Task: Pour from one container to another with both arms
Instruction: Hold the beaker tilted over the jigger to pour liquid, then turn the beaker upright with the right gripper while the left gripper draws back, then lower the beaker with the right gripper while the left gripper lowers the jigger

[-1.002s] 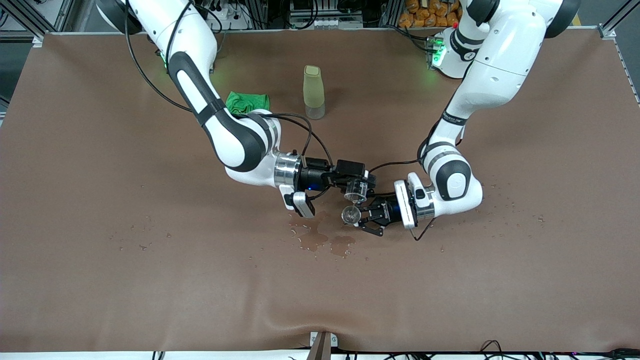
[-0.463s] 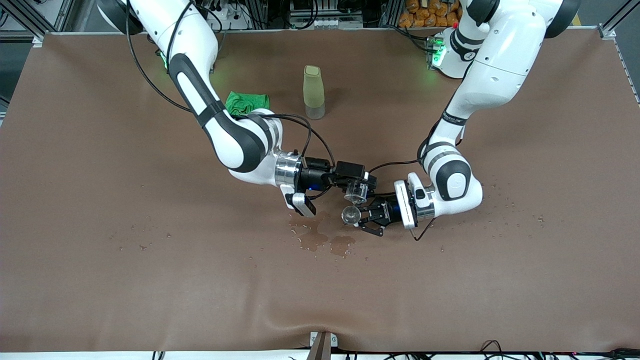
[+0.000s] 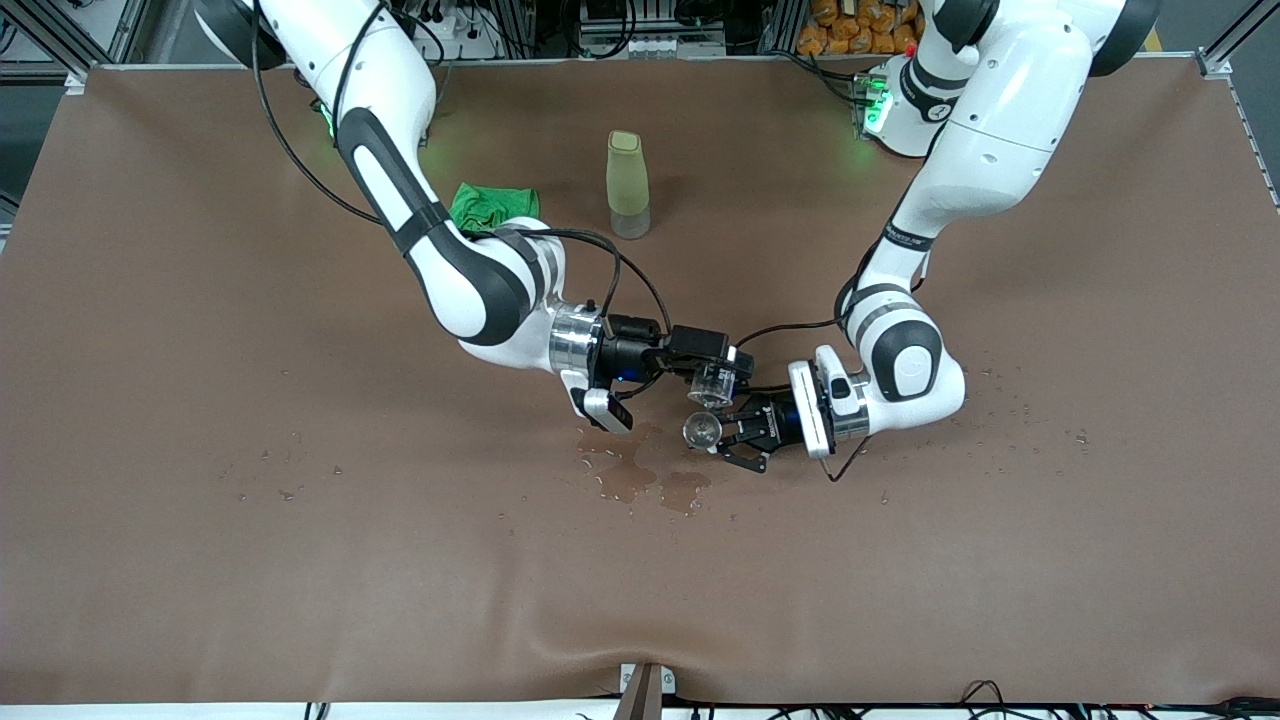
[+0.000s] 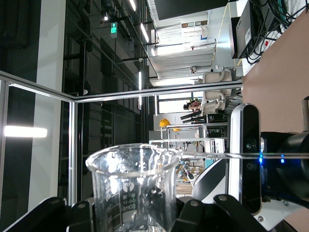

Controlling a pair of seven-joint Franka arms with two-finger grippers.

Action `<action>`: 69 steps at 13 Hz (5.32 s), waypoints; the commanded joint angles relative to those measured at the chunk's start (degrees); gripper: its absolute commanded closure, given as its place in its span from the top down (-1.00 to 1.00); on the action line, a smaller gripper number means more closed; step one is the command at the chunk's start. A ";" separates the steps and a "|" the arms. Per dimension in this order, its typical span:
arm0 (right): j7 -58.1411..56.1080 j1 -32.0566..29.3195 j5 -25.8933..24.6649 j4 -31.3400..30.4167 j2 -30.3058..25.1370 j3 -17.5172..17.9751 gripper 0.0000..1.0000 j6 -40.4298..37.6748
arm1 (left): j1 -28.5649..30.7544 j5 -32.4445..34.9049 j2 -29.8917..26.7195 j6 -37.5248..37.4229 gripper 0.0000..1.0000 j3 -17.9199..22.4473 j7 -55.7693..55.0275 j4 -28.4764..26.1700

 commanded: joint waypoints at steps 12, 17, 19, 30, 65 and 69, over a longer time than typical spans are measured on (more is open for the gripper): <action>4.24 -0.46 5.85 0.90 1.08 0.00 -1.00 -2.48 | 0.10 0.52 0.50 0.53 -1.00 -0.16 -1.20 1.43; 4.94 -0.46 5.85 0.90 1.08 0.00 -1.00 -2.48 | 0.09 0.52 0.50 0.53 -1.00 -0.16 -1.20 1.43; 4.94 -0.55 6.11 0.90 1.08 0.00 -1.00 -2.48 | 0.10 0.52 0.50 0.53 -1.00 -0.16 -1.20 1.43; 1.27 -0.20 5.07 0.90 1.26 -0.61 -1.00 -3.63 | 0.53 0.61 0.50 0.53 -1.00 -0.16 -1.29 1.43; -77.73 -60.32 -65.26 -2.45 13.82 -0.79 -1.00 -18.32 | 37.62 42.71 5.59 -24.78 -1.00 -0.07 9.61 -2.53; -88.38 -61.37 -64.30 1.95 16.02 -0.70 -1.00 -14.53 | 37.80 42.44 6.82 -26.79 -1.00 -0.07 9.52 -2.79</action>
